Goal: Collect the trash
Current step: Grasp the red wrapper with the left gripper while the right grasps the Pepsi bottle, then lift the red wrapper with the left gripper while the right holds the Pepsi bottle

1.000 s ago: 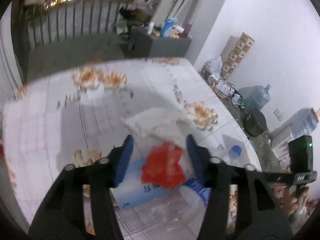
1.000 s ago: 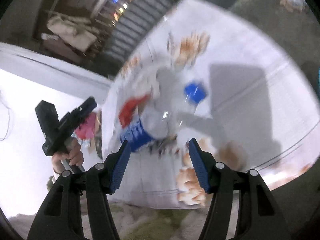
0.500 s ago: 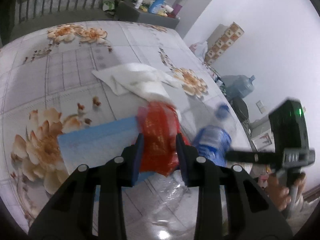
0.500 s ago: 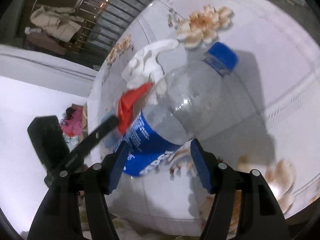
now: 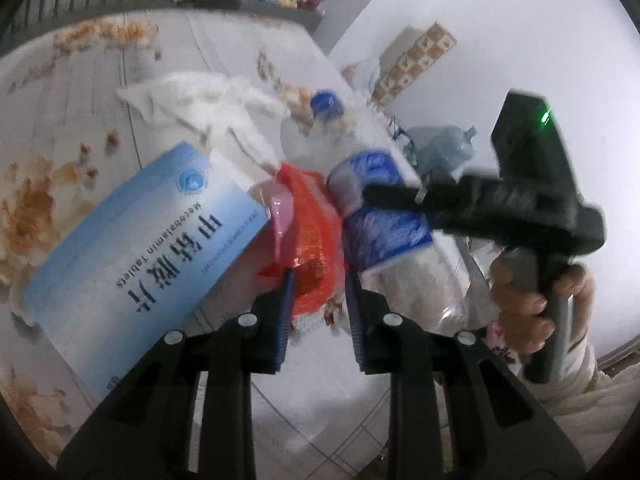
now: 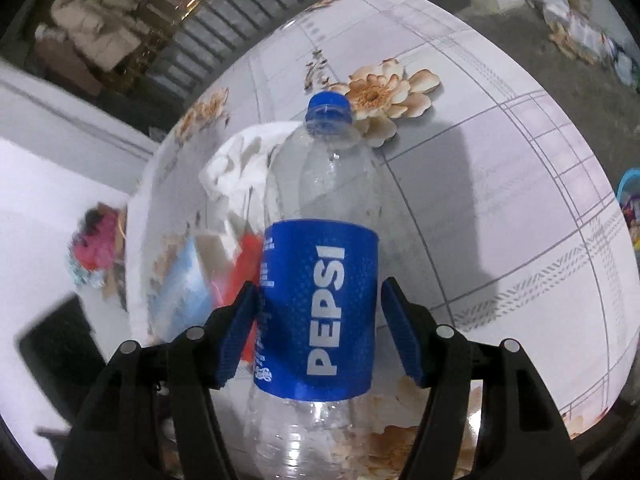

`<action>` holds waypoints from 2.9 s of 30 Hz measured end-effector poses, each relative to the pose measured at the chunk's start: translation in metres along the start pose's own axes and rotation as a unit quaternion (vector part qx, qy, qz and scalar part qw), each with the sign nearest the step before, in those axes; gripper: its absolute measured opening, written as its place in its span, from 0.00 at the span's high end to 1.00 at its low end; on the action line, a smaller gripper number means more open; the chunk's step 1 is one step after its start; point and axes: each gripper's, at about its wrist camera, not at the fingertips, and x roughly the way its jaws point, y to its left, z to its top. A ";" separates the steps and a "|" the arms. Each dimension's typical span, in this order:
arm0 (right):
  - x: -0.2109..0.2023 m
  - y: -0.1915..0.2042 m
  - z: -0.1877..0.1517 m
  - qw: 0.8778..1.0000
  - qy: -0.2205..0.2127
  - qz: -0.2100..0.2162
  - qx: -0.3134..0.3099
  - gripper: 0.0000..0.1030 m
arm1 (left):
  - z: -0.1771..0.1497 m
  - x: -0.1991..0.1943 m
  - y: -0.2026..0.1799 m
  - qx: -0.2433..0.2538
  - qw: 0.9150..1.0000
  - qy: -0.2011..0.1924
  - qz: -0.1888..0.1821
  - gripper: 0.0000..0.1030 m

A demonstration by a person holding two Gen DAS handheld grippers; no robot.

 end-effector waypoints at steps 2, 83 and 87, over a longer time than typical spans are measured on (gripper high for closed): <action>0.004 0.007 -0.003 1.000 -0.004 -0.009 -0.017 0.42 | 0.002 -0.005 -0.004 0.011 1.000 -0.008 0.010 0.78; -0.027 -0.068 -0.020 0.999 -0.017 -0.002 0.047 0.43 | 0.013 0.089 -0.088 0.207 0.962 0.036 0.174 0.74; -0.030 -0.070 -0.020 0.998 -0.024 -0.001 0.053 0.43 | 0.013 0.088 -0.089 0.210 0.962 0.033 0.174 0.75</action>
